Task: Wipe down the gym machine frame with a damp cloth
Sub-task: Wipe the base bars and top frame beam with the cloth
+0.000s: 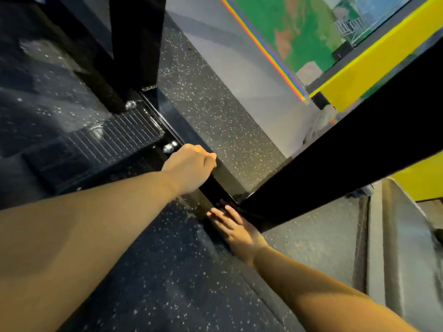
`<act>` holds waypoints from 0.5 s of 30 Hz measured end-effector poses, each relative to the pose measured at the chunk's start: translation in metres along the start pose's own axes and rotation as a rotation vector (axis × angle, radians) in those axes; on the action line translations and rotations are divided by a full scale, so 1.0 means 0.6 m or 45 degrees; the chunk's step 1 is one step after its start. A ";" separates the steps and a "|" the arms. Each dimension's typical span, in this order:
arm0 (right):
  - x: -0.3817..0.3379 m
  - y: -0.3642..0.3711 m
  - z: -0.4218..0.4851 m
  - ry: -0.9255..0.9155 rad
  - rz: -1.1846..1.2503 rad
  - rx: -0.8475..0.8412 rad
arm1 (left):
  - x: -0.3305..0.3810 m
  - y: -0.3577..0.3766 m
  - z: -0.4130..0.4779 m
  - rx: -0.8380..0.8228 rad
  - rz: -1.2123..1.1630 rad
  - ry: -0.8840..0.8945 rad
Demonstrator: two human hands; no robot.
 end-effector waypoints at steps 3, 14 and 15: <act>0.071 -0.063 0.000 0.197 0.245 0.190 | -0.024 -0.049 0.007 0.248 0.227 -0.078; 0.136 -0.144 0.086 1.271 1.283 0.231 | -0.172 -0.134 -0.011 0.564 0.207 -0.491; 0.135 -0.149 0.080 1.362 1.364 0.325 | -0.174 -0.136 -0.011 0.556 0.182 -0.491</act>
Point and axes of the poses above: each hand's wrist, its own z-axis towards the middle knuckle, its own y-axis out of the palm, x = y × z, the point moved 6 cm from there along z, towards the middle knuckle, and after that the axes turned 10 degrees about z, right-handed, at the moved point
